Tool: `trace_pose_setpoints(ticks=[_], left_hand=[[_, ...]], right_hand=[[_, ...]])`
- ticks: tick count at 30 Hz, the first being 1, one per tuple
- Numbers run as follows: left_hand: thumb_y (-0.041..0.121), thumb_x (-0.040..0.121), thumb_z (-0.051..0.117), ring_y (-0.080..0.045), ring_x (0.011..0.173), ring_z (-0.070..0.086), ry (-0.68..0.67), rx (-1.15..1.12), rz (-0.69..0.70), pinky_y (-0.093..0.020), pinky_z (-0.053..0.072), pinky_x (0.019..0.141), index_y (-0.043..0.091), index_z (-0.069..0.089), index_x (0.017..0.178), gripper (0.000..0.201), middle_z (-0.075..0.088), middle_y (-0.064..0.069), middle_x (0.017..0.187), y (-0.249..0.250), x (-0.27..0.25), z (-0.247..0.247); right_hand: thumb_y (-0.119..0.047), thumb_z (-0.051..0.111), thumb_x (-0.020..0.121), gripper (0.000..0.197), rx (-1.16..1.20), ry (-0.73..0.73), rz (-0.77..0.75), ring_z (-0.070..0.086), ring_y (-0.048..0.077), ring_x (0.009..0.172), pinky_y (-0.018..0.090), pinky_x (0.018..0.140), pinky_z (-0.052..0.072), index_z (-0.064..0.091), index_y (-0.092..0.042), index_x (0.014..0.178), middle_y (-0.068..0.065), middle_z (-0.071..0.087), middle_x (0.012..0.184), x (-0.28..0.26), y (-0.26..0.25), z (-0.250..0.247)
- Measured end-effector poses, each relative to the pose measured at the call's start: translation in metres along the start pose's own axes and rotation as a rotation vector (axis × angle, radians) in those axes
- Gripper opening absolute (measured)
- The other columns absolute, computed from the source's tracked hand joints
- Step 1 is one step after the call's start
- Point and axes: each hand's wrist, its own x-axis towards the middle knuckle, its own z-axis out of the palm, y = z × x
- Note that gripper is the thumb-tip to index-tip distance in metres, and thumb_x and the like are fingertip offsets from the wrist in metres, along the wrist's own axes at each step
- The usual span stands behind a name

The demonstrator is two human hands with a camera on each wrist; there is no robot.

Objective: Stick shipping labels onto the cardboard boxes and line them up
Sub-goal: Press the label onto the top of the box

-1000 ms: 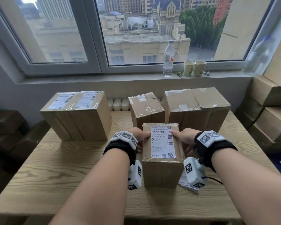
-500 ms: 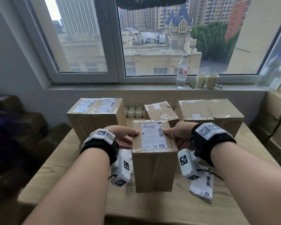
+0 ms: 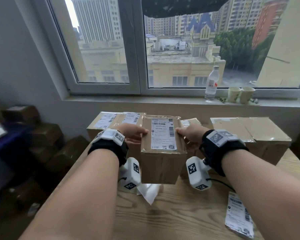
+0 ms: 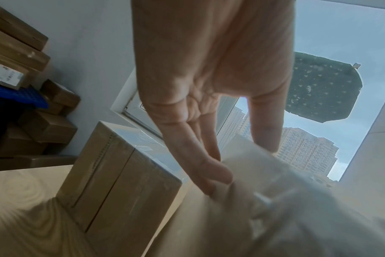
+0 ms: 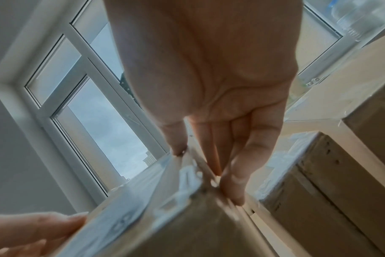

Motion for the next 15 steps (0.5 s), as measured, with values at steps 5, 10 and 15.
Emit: trace_pose_setpoints(ticks=[5, 10, 15], left_hand=[[0.001, 0.084, 0.066, -0.022, 0.088, 0.069, 0.000, 0.015, 0.018, -0.031, 0.060, 0.075, 0.003, 0.062, 0.099, 0.016, 0.070, -0.015, 0.100, 0.008, 0.038, 0.001], [-0.011, 0.083, 0.062, -0.024, 0.100, 0.067, -0.017, 0.036, 0.076, -0.035, 0.056, 0.087, 0.003, 0.066, 0.104, 0.025, 0.070, -0.014, 0.111, 0.021, 0.071, -0.001], [-0.013, 0.081, 0.063, -0.025, 0.107, 0.063, 0.035, 0.123, 0.168, -0.037, 0.052, 0.096, 0.007, 0.064, 0.116, 0.040, 0.067, -0.011, 0.116, 0.028, 0.102, -0.004]], right_hand=[[-0.046, 0.054, 0.092, 0.044, -0.020, 0.036, 0.021, 0.072, 0.034, 0.086, 0.048, 0.082, 0.058, 0.063, -0.006, 0.075, 0.016, 0.073, 0.090, 0.030, -0.002, 0.008], [-0.041, 0.056, 0.093, 0.044, -0.036, 0.069, 0.054, 0.067, 0.029, 0.092, 0.038, 0.085, 0.055, 0.068, -0.001, 0.105, 0.014, 0.071, 0.104, 0.048, -0.015, 0.014], [-0.025, 0.058, 0.092, 0.026, 0.073, 0.092, 0.066, 0.066, 0.032, 0.100, 0.043, 0.090, 0.054, 0.069, -0.003, 0.101, 0.016, 0.071, 0.105, 0.073, -0.024, 0.023]])
